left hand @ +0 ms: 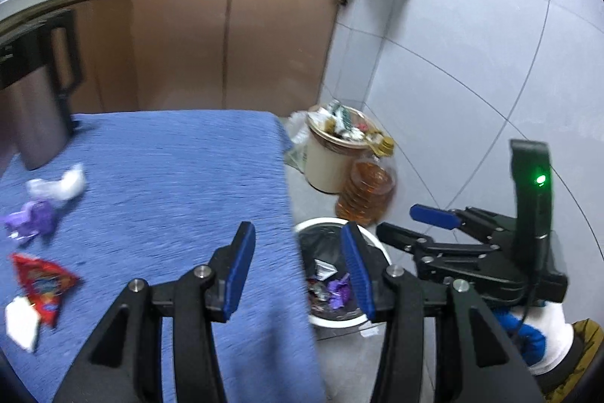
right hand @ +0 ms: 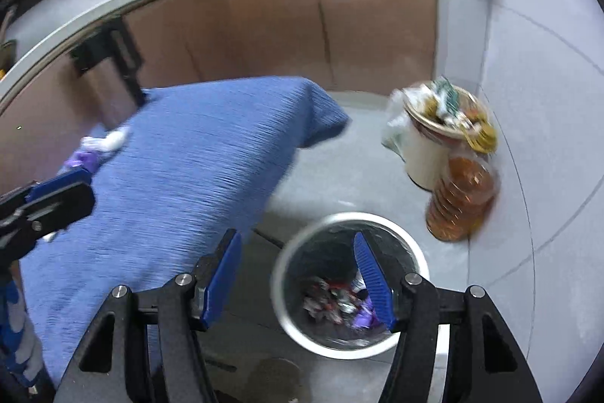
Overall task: Collect trash
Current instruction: 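Return both tools over the table toward the red snack packet, then grasp the red snack packet with the left tool while the right tool grasps the clear plastic bag, then carry the red packet and clear bag to the bin and open both tools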
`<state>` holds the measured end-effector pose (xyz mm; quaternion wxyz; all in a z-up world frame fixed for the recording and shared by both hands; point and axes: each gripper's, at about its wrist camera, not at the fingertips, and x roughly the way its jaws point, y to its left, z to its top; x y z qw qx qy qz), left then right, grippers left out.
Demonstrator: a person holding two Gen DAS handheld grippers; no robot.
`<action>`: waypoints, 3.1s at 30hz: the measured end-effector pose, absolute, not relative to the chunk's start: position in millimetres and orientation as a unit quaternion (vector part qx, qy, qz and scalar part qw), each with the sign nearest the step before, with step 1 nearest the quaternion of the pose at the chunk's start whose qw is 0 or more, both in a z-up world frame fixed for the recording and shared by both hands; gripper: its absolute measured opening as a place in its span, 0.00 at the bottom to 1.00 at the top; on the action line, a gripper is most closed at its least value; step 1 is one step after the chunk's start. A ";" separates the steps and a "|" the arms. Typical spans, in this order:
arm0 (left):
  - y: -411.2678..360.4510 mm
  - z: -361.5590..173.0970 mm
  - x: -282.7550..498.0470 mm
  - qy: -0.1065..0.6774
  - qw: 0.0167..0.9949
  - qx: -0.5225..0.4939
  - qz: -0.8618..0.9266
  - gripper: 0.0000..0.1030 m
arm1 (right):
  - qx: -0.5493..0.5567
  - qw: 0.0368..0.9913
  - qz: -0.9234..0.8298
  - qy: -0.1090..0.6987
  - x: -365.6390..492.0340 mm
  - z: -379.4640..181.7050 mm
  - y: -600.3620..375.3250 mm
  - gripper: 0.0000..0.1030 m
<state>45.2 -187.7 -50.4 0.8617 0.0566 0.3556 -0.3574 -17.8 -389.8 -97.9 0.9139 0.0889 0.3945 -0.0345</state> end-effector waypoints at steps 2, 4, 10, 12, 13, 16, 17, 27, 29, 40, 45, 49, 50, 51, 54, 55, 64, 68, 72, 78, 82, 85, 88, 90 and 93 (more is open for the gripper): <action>-165.7 -46.0 43.4 0.348 0.872 0.055 -0.340 0.44 | 0.080 0.919 -0.018 0.386 -17.3 -87.3 -371.7 0.59; -142.9 -42.3 42.4 0.342 0.881 0.053 -0.322 0.44 | 0.072 0.922 -0.001 0.380 -15.6 -77.0 -353.2 0.59; -76.4 -34.9 43.5 0.333 0.902 0.025 -0.275 0.44 | 0.044 0.930 0.044 0.362 -8.4 -50.1 -304.3 0.59; -54.6 -34.2 44.9 0.330 0.907 0.018 -0.262 0.45 | 0.039 0.931 0.056 0.357 -5.4 -43.7 -292.4 0.60; -40.3 -35.1 46.3 0.329 0.910 0.015 -0.251 0.44 | 0.036 0.932 0.062 0.355 -3.8 -41.5 -286.4 0.60; -3.0 -42.1 54.6 0.336 0.915 0.005 -0.222 0.45 | 0.030 0.932 0.079 0.352 1.4 -37.3 -271.8 0.60; 8.5 -44.8 57.8 0.340 0.916 0.000 -0.212 0.45 | 0.027 0.932 0.085 0.352 4.2 -36.2 -266.3 0.60; 81.5 -56.6 99.2 0.358 0.919 -0.029 -0.164 0.44 | 0.014 0.923 0.131 0.363 50.8 -43.0 -225.1 0.60; 79.6 -59.6 107.9 0.360 0.916 -0.023 -0.173 0.44 | 0.013 0.919 0.139 0.368 63.7 -47.7 -217.9 0.60; 22.0 -87.3 144.7 0.372 0.892 0.049 -0.254 0.44 | 0.011 0.898 0.180 0.402 133.8 -82.5 -179.7 0.60; 13.7 -102.1 163.1 0.384 0.881 0.054 -0.271 0.36 | 0.032 0.890 0.197 0.410 172.1 -94.8 -163.2 0.60; 14.5 -111.4 170.2 0.392 0.876 0.054 -0.277 0.26 | 0.050 0.885 0.196 0.419 204.6 -108.2 -152.8 0.60; 15.8 -113.6 172.2 0.395 0.874 0.049 -0.279 0.23 | 0.061 0.884 0.195 0.421 212.5 -111.4 -151.8 0.60; 16.6 -114.7 173.8 0.396 0.873 0.046 -0.280 0.21 | 0.070 0.883 0.193 0.422 218.7 -114.1 -151.1 0.60; 18.8 -118.7 177.2 0.400 0.870 0.034 -0.286 0.16 | 0.100 0.881 0.181 0.426 241.6 -122.1 -149.3 0.60; 19.1 -120.0 177.9 0.401 0.868 0.032 -0.289 0.15 | 0.106 0.880 0.175 0.429 249.9 -125.4 -147.3 0.60; 19.5 -123.8 170.6 0.396 0.869 0.019 -0.296 0.05 | 0.096 0.861 0.159 0.474 272.5 -155.5 -134.4 0.34; 24.9 -114.9 158.0 0.387 0.873 0.012 -0.295 0.05 | 0.100 0.868 0.162 0.460 259.5 -151.1 -140.7 0.33; 31.2 -101.6 138.6 0.377 0.879 0.005 -0.293 0.05 | 0.100 0.881 0.162 0.434 231.3 -130.5 -156.6 0.33; 33.7 -78.7 111.4 0.359 0.886 -0.007 -0.293 0.05 | 0.085 0.899 0.154 0.402 166.0 -95.4 -187.4 0.33; 34.0 -58.9 90.2 0.342 0.893 -0.010 -0.293 0.05 | 0.061 0.914 0.142 0.376 117.0 -64.9 -212.2 0.33; 28.5 -43.2 78.2 0.329 0.898 -0.007 -0.292 0.05 | 0.050 0.922 0.129 0.361 79.9 -46.8 -235.2 0.33; 18.5 -32.0 61.8 0.321 0.901 -0.002 -0.293 0.05 | 0.043 0.930 0.111 0.349 44.9 -35.7 -254.9 0.33; 10.1 -27.7 53.3 0.319 0.902 0.003 -0.291 0.05 | 0.040 0.933 0.099 0.344 27.9 -31.6 -264.7 0.33; -5.2 -21.5 38.8 0.317 0.903 0.014 -0.289 0.05 | 0.037 0.936 0.080 0.341 1.9 -29.4 -278.9 0.33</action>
